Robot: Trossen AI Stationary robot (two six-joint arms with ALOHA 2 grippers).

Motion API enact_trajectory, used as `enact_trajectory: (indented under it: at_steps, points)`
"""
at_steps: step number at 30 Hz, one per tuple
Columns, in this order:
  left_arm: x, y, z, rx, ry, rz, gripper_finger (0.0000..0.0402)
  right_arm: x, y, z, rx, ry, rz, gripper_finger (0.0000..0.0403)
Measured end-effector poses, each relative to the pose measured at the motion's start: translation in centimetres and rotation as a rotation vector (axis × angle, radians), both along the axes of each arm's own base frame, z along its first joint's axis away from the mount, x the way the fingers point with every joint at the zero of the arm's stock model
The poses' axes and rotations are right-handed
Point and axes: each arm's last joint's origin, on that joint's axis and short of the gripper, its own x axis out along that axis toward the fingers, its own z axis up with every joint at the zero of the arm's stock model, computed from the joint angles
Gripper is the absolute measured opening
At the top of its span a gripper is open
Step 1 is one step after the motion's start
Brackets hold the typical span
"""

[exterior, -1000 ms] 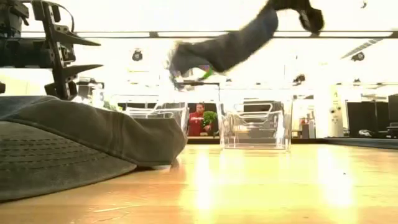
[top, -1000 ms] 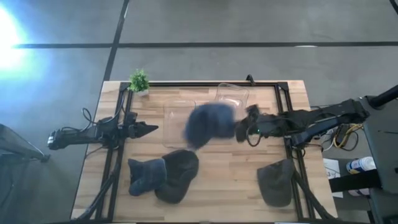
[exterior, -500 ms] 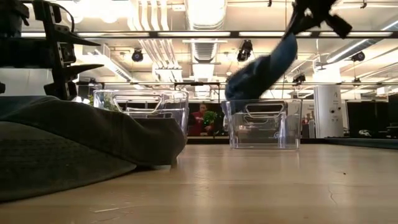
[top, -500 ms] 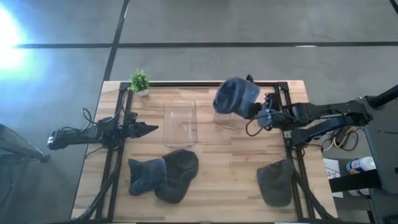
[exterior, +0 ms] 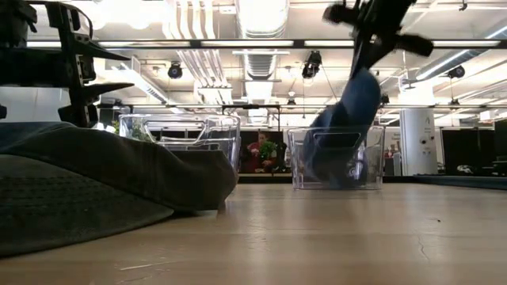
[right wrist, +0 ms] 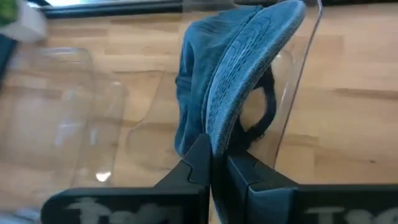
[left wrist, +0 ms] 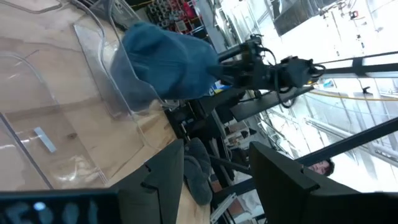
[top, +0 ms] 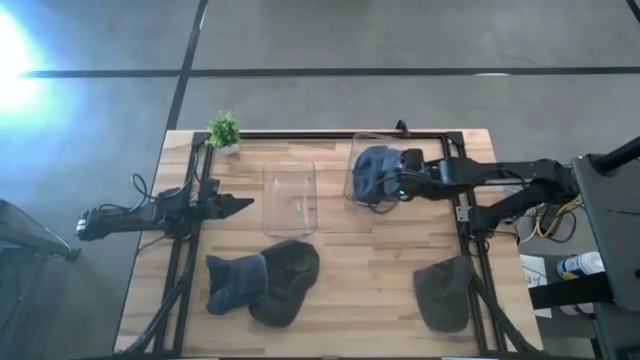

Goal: Pick & Place hat
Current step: Put the right blue cap into the right transparent bin

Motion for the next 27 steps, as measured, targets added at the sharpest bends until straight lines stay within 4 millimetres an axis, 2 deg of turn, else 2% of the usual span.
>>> enact_trajectory:
  at_steps: [5,10,15,20,24,27]
  points:
    - [0.0,0.0,0.0,0.000,0.005,-0.001,0.0176,1.0,-2.6,-2.8,0.033,-0.034,-0.006,0.0013]
    - [0.1,-0.1,-0.2,0.017,0.024,-0.027,0.0176,1.1,-5.0,-5.8,0.121,-0.139,0.048,0.0021]
    - [0.2,-0.4,-0.3,0.084,0.085,-0.154,0.0176,0.1,-5.6,-7.5,0.195,-0.128,0.053,0.0084]
    - [-0.2,-0.8,0.5,0.154,0.232,-0.275,0.0176,-0.4,-5.3,-6.8,0.199,-0.153,0.092,0.0172]
    - [-0.8,-1.1,2.0,0.210,0.340,-0.400,0.0176,-0.4,-4.5,-4.2,0.150,-0.155,0.216,0.0225]
    - [-1.2,-1.3,3.1,0.239,0.436,-0.501,0.0176,-0.9,-3.7,-2.1,0.126,-0.082,0.287,0.0246]
